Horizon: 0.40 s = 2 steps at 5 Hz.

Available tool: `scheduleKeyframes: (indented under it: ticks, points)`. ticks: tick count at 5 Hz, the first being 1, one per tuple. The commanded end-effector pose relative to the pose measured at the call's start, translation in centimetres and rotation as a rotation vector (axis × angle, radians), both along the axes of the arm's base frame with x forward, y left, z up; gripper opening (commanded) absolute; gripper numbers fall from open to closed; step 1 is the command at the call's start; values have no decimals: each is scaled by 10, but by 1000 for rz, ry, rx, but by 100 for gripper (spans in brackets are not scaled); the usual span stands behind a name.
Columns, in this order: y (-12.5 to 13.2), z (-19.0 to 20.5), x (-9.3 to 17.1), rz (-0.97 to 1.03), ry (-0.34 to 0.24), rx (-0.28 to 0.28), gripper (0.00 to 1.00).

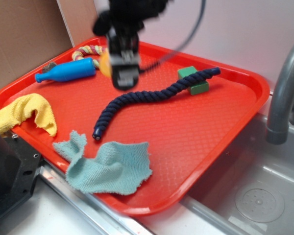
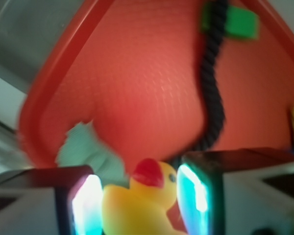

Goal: Grab the yellow duck.

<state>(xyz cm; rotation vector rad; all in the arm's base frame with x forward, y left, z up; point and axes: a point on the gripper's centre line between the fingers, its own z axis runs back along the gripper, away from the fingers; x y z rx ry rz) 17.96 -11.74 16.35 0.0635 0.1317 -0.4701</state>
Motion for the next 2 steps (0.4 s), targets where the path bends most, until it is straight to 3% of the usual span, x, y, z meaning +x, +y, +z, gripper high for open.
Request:
scheduleKeyframes:
  ticks: [1,2]
  points:
    - [17,84,-22,514,-148,-12,0]
    - [24,80,-24,582,-91,58,5]
